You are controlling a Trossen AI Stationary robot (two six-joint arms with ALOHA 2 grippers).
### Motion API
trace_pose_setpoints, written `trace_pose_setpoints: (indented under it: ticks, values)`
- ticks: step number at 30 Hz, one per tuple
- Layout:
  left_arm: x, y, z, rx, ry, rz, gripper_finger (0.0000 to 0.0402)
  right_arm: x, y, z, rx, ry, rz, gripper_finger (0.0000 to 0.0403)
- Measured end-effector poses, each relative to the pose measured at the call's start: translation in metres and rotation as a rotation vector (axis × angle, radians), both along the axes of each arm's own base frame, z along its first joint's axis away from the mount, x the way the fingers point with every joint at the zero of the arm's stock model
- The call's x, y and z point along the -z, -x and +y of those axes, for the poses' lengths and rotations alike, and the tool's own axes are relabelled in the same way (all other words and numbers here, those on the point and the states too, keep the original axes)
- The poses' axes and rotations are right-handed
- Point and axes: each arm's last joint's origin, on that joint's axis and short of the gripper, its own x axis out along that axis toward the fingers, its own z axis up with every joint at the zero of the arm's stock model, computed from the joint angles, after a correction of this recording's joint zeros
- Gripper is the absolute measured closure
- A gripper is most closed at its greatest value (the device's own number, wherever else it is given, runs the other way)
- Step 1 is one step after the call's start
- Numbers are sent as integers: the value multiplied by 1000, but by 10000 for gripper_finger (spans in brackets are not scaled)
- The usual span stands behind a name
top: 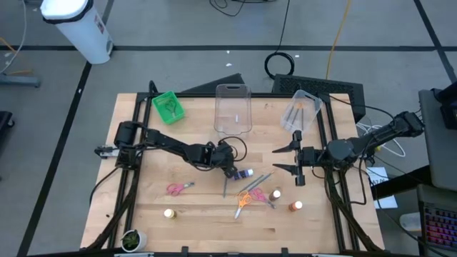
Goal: Pick & Place Paint Supplies
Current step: Put the blue paint brush into the white bin
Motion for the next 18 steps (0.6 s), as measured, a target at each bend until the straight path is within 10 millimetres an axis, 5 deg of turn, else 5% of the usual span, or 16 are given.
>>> trace_pose_setpoints:
  ticks: [6,13,18]
  values:
    - [0,1,4,-79,58,-7,388,0,0,0,0,0,1,211]
    - [-5,1,4,-46,70,-13,397,1,0,0,-3,4,10,211]
    - [-32,9,5,-77,137,-48,373,1,0,0,-3,3,9,211]
